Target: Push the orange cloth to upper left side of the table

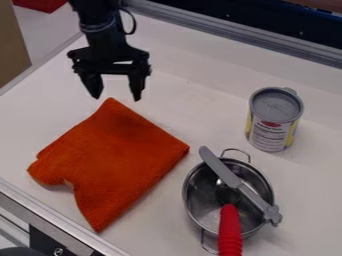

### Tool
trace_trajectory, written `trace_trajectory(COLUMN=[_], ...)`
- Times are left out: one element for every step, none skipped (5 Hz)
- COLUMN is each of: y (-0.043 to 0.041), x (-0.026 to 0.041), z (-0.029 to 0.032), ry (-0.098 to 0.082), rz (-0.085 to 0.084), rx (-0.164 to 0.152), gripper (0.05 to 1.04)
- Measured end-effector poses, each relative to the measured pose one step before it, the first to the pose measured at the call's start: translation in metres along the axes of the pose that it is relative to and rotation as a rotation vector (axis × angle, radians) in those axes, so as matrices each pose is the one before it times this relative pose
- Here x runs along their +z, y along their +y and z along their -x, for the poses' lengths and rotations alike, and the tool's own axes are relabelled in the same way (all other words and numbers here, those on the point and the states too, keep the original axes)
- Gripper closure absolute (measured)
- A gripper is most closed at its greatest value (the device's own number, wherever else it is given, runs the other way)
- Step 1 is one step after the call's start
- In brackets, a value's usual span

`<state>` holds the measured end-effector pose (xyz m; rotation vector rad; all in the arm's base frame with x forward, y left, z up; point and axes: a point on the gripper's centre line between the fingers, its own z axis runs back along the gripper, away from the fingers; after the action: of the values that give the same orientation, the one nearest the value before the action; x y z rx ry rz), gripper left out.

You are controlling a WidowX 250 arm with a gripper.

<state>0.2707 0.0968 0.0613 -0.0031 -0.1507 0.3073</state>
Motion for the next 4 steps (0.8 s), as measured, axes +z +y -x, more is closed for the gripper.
trace_trajectory(y=[0.01271, 0.00785, -0.00297, -0.00708], x=[-0.00121, -0.00550, -0.00445, -0.00727], z=[0.01848, 0.01640, 0.02302, 0.01200], ry=[0.0222, 0.0472, 0.0267, 0.0506], rz=[-0.0374, -0.0011, 0.0091, -0.0088], rx=[-0.1391, -0.1352, -0.1224, -0.0827], gripper=[0.409, 0.703, 0.921, 1.028])
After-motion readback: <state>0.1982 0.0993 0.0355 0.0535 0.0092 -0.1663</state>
